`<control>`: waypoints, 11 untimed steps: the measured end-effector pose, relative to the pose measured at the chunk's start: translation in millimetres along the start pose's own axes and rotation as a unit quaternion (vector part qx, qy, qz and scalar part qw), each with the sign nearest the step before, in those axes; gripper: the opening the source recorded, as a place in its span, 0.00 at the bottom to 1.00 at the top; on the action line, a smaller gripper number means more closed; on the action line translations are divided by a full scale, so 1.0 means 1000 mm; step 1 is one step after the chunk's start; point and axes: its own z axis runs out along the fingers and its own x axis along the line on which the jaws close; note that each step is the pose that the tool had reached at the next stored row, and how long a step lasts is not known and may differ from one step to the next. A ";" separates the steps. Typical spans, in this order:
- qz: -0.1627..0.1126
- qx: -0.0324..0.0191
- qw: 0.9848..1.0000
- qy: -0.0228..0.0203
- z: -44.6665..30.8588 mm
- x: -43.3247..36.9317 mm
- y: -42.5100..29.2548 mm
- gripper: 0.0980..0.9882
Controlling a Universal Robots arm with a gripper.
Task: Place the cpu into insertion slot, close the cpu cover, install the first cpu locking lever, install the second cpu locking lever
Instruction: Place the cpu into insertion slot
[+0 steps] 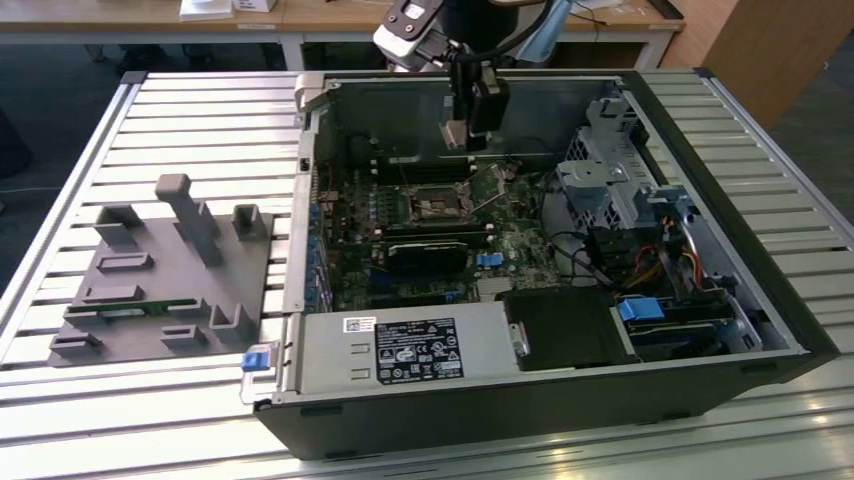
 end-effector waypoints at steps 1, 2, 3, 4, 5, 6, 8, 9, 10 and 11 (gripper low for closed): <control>0.000 0.000 1.000 0.000 0.0003 0.0000 0.0000 0.49; 0.000 0.000 1.000 0.000 0.0006 0.0000 0.0000 0.49; 0.000 0.000 1.000 0.000 0.0008 0.0000 0.0000 0.49; 0.000 0.000 1.000 0.000 0.0010 0.0000 -0.0001 0.49; 0.000 0.000 1.000 0.000 0.0013 0.0000 -0.0001 0.49; 0.000 0.000 1.000 0.000 0.0016 0.0000 -0.0001 0.49; 0.000 0.000 1.000 0.000 0.0021 0.0000 -0.0002 0.49; 0.000 0.000 1.000 0.000 0.0023 0.0000 -0.0002 0.49; 0.000 0.000 1.000 0.000 0.0026 0.0000 -0.0002 0.49; 0.000 0.000 1.000 0.000 0.0028 0.0000 -0.0002 0.49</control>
